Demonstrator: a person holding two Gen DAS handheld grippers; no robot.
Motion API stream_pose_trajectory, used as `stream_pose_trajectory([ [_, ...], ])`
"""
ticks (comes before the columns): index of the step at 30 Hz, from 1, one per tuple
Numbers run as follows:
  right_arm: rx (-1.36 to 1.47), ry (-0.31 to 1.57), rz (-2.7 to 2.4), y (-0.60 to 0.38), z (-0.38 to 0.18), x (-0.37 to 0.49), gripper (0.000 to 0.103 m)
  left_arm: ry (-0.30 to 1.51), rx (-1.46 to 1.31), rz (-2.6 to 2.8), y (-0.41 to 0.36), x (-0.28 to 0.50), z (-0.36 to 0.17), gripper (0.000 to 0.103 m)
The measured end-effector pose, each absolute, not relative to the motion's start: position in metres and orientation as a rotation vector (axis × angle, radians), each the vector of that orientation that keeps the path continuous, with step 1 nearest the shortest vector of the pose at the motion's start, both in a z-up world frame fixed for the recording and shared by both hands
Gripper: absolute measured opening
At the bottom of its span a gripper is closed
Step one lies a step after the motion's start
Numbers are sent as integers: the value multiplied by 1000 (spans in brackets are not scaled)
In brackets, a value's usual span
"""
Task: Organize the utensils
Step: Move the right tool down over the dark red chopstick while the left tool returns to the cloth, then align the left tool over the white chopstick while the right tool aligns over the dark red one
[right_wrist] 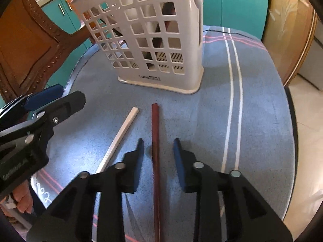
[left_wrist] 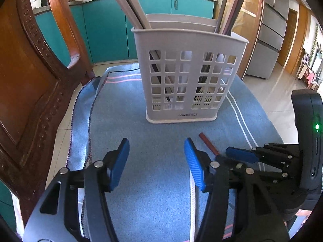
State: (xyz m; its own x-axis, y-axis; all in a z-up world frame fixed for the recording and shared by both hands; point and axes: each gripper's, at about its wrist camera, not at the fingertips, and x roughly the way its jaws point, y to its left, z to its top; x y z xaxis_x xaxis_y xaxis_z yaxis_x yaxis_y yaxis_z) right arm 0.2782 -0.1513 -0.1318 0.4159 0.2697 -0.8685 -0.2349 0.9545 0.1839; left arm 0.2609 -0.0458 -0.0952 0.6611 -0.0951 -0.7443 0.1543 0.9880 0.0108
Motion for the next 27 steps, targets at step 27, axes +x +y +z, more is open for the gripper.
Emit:
stream_pose_trajectory([
  [27,244,1115,220,-218,-121,277,37,1020,136,-202,-78,261,-149,34],
])
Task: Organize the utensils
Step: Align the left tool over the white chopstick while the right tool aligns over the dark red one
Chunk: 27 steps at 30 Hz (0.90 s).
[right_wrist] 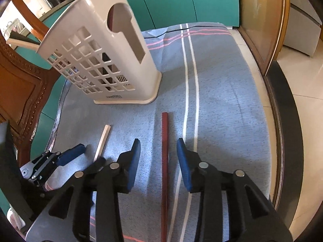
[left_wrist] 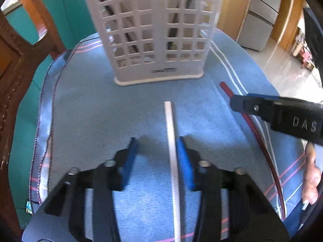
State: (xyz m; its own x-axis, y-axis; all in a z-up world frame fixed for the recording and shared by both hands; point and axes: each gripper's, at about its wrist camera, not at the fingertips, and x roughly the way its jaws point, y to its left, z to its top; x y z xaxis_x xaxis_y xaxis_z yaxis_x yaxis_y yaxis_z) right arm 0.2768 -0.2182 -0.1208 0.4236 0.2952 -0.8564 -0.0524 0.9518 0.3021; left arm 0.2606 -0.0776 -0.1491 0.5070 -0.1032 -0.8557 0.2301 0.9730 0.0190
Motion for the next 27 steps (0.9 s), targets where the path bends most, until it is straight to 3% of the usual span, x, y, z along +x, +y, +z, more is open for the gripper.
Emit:
stream_pose_trajectory([
  [2,236,1118,219,-216,-122,276,37,1027,120,-182,-71,263,-149,24],
  [9,216,1120,205,-213,-125,278,40,1034,104,-146,-54,265,-147,24],
  [17,110,1105,176,-200,-127,275,40,1032,122,-143,-59,264,-147,47],
  [27,34,1092,167,-188,-129,270,45,1033,121,-142,-56,268,-149,51],
])
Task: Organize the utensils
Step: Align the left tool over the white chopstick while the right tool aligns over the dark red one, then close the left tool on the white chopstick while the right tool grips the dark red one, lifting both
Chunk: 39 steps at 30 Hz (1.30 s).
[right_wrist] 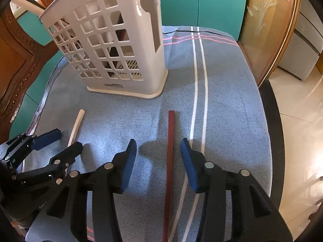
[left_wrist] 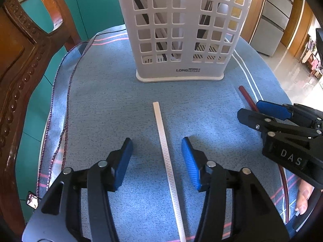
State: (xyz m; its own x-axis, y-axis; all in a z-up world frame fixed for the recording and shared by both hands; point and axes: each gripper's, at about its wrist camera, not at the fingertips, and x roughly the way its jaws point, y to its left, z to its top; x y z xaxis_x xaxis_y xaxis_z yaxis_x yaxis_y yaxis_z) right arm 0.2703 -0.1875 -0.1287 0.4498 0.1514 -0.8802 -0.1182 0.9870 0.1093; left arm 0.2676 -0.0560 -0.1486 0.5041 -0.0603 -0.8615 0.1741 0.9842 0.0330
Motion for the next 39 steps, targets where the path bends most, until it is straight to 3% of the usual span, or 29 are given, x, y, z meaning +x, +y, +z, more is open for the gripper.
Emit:
stream_pose_trajectory([
  [4,33,1086,165,-186,-128,270,45,1033,136,-197,-61,266,-148,30],
  [7,23,1083,164,-185,-130,269,45,1044,149,-265,-68,261,-147,27],
  [13,38,1088,165,-186,-130,267,45,1055,124,-246,-64,265,-148,27],
  [17,29,1090,158,-189,-128,269,45,1059,109,-230,-63,269,-149,45],
  [25,-55,1080,131,-185,-132,270,45,1054,118,-212,-68,272,-152,49],
  [34,-73,1075,134,-182,-131,269,38,1048,127,-229,-74,269,-150,33],
  [37,-83,1072,153,-179,-130,265,29,1047,128,-230,-76,268,-150,19],
  [39,-83,1073,171,-174,-129,263,16,1048,126,-233,-76,268,-149,12],
])
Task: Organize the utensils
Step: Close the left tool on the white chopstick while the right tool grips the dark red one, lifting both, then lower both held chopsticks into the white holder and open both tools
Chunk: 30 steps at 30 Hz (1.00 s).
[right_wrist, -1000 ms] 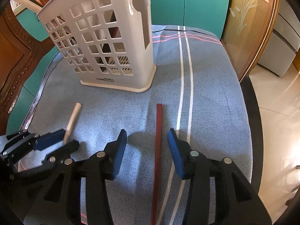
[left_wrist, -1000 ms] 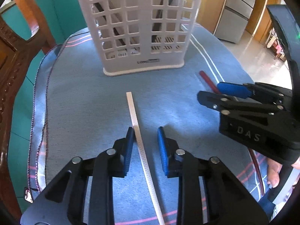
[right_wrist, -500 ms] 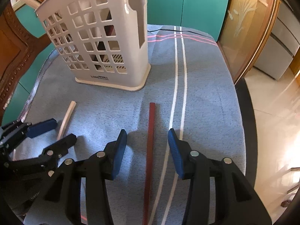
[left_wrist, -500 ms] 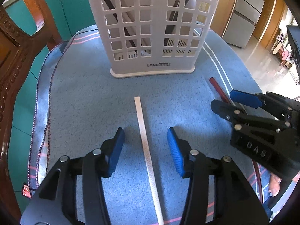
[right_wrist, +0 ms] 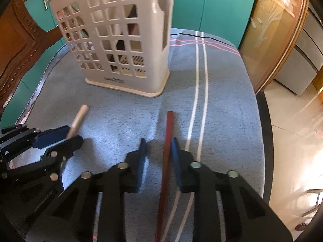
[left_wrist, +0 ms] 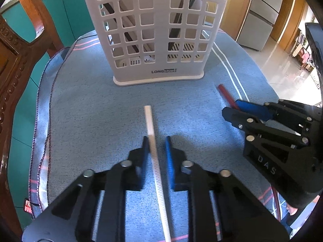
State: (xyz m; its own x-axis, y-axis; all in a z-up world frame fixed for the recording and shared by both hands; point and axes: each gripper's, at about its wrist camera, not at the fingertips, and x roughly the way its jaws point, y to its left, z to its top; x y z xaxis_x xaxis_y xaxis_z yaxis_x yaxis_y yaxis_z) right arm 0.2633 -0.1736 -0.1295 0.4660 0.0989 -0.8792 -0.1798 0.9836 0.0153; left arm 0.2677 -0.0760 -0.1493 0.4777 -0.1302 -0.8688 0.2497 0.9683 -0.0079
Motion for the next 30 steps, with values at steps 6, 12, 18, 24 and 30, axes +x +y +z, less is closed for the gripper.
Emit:
stream_pose_trajectory([
  [6,-53,1066,218,-168,-125,259,6,1018,114,-224,-72,267,-143,7],
  [12,39,935,278,-179,-85,246,6,886,88,-230,-60,248,-98,7],
  [18,154,748,367,-207,-16,209,7,688,64,-246,-44,213,-25,7],
  [24,227,569,416,-222,52,182,7,490,13,-272,-28,193,56,7],
  [30,300,386,418,-237,120,195,7,348,-129,-290,-6,211,127,7],
])
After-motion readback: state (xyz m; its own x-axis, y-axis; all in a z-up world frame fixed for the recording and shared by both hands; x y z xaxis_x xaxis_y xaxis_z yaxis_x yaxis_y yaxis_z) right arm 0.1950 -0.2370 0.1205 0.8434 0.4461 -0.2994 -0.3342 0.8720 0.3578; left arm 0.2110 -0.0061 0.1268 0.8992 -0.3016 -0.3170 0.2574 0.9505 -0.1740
